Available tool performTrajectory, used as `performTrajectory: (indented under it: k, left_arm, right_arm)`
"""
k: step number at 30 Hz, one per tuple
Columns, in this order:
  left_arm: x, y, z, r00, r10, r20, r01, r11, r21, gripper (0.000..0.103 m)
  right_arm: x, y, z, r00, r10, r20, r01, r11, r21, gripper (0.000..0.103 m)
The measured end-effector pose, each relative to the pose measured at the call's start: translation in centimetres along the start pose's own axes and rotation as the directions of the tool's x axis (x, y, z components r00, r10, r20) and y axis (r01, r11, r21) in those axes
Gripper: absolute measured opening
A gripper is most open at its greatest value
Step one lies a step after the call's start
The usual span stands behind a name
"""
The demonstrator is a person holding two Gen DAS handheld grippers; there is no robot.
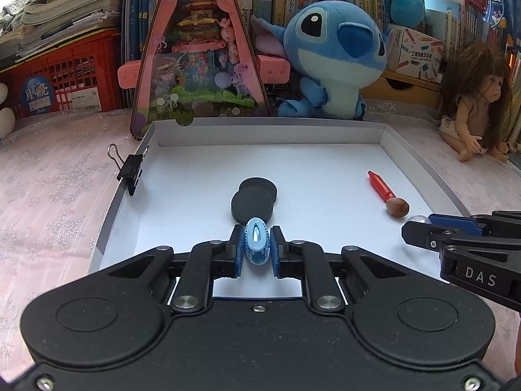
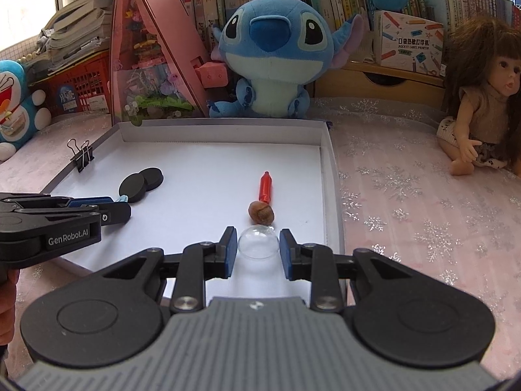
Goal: Organize rigid objects
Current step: 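Carry the blue clip in the left tool while the right tool carries the ball over the tray, then open the left tool by the black discs while the right tool releases the ball by the acorn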
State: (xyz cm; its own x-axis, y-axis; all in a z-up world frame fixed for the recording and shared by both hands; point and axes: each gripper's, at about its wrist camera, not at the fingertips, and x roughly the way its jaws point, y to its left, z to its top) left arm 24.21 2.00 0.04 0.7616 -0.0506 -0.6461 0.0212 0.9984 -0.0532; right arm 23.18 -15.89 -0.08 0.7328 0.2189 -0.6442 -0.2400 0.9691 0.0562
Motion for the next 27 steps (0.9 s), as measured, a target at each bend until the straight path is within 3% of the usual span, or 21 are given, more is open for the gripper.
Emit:
performTrajectory:
  k: [21, 25, 27]
  left_arm:
    - [1.3, 0.0, 0.9, 0.999, 0.030, 0.017, -0.030, 1.000, -0.009, 0.017]
    - [0.8, -0.4, 0.7, 0.999, 0.025, 0.025, -0.026, 1.000, 0.010, 0.019]
    - [0.4, -0.5, 0.6, 0.999, 0.026, 0.028, -0.026, 1.000, 0.015, 0.026]
  right_arm:
    - [1.4, -0.1, 0.7, 1.000, -0.030, -0.009, 0.030, 1.000, -0.002, 0.034]
    - [0.8, -0.2, 0.8, 1.000, -0.022, 0.008, 0.022, 1.000, 0.002, 0.039]
    - [0.4, -0.2, 0.8, 1.000, -0.021, 0.017, 0.021, 1.000, -0.003, 0.046]
